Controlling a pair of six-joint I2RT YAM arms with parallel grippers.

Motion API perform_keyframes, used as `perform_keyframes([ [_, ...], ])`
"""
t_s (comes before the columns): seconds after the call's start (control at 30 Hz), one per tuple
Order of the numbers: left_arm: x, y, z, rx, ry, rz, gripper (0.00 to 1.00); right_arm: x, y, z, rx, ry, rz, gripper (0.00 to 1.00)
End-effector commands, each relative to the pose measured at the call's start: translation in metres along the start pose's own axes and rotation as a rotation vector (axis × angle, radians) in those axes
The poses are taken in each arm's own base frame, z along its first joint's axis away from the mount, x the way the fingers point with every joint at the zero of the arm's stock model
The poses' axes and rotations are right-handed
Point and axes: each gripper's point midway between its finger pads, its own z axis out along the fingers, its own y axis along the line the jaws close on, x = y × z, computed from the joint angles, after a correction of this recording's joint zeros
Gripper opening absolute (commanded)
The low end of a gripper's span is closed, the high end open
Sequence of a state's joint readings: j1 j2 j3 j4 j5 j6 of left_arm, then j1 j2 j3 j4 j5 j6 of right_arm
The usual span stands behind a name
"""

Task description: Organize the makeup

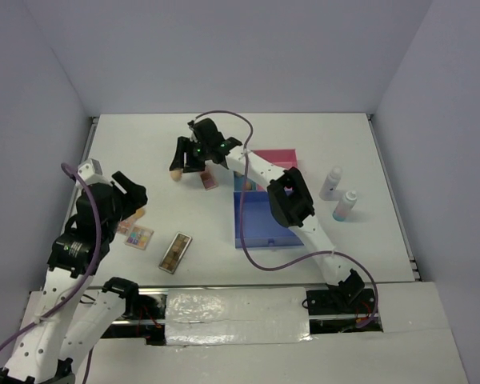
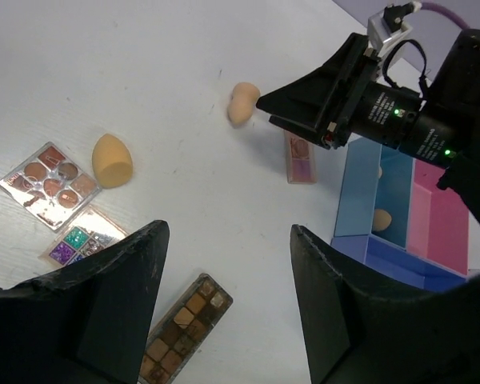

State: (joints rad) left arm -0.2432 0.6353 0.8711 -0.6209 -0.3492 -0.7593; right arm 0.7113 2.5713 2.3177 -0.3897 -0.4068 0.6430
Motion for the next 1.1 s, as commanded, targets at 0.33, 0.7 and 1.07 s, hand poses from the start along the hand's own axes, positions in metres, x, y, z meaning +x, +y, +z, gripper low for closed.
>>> perform_keyframes([
  [0.33,-0.019,0.003,-0.008,0.005,-0.106,-0.045,0.76,-0.008,0.004,0.033,-0.063,-0.062,0.18,0.6],
  [0.7,-0.017,0.007,-0.017,0.015,-0.121,-0.088,0.76,-0.005,-0.012,0.045,0.011,-0.097,0.24,0.46],
  [1.07,-0.008,0.012,-0.016,0.012,-0.104,-0.109,0.76,-0.014,0.0,0.042,-0.043,-0.115,0.15,0.14],
])
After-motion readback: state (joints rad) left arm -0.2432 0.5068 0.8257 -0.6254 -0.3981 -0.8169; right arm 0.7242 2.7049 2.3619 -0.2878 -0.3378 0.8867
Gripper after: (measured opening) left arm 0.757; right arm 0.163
